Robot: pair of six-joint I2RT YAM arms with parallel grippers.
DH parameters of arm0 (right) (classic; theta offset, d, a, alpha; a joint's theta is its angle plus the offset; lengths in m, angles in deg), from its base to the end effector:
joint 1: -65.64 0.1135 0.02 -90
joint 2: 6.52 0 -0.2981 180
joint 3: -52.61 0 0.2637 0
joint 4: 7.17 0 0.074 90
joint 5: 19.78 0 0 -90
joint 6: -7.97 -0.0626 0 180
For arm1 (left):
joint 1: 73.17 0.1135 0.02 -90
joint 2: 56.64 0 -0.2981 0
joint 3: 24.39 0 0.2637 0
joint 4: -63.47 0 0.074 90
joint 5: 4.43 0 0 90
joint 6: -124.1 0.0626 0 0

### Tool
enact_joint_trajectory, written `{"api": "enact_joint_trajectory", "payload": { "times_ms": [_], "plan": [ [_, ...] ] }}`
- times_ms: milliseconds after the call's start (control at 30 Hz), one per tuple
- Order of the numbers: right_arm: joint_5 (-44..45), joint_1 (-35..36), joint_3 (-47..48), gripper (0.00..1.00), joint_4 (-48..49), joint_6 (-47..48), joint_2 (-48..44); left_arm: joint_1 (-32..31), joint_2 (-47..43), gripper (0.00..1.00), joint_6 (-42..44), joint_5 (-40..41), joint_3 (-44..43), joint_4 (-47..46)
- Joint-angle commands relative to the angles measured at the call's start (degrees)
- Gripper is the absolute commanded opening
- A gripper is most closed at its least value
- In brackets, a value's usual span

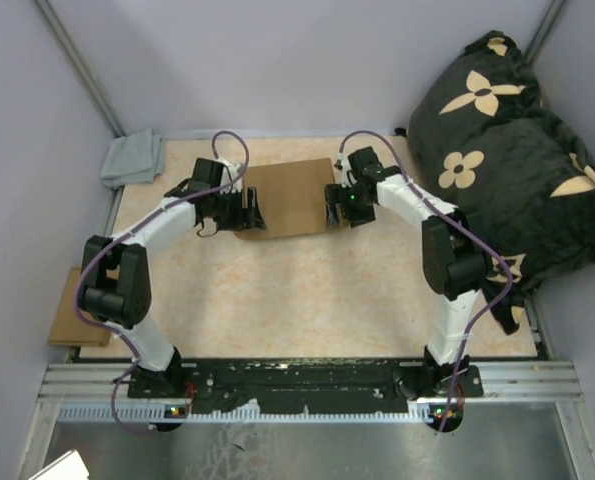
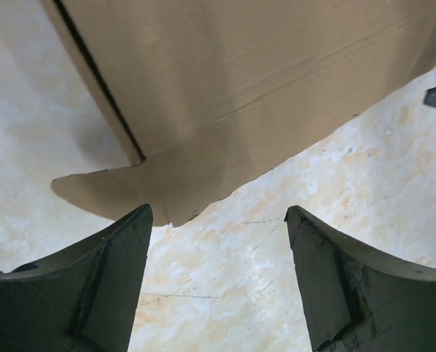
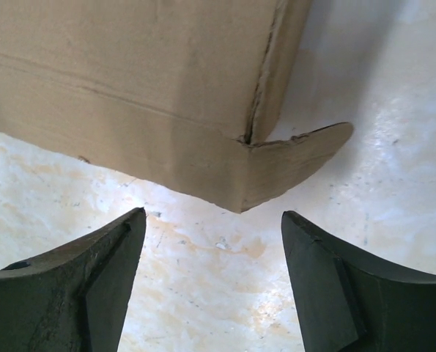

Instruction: Fold the paper box

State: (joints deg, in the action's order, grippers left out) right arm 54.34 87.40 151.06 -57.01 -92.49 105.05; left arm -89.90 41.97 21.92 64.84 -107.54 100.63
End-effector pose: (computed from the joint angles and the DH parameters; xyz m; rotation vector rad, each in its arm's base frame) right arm 0.4092 0.1818 0.2113 -0.3577 2.6913 0.5446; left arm 0.3760 -0.1362 0.2326 0.2559 2.5123 -0.6593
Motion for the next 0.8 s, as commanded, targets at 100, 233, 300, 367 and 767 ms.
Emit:
{"api": "enact_joint_trajectory", "payload": {
  "times_ms": [100,233,300,367,767],
  "plan": [
    [3.54,0.48,3.42,0.76,6.2,0.0,-2.55,-0.22,-4.13,0.82,0.31,5.6,4.56,-4.66],
    [1.79,0.46,4.16,0.76,7.55,-0.84,-1.05,-0.23,-4.48,0.84,-0.1,7.2,6.82,-8.53],
    [0.88,0.48,3.84,0.76,8.57,-1.07,-0.94,-0.23,-4.31,0.84,-0.28,7.5,7.56,-10.31],
    [-0.24,0.48,3.66,0.76,9.03,-1.21,-0.75,-0.23,-3.94,0.84,-0.58,7.12,8.04,-11.61],
    [-6.13,0.95,2.38,0.74,7.14,-0.32,-0.19,-0.23,-1.84,0.81,-1.26,0.49,7.71,-11.91]
  ]
}}
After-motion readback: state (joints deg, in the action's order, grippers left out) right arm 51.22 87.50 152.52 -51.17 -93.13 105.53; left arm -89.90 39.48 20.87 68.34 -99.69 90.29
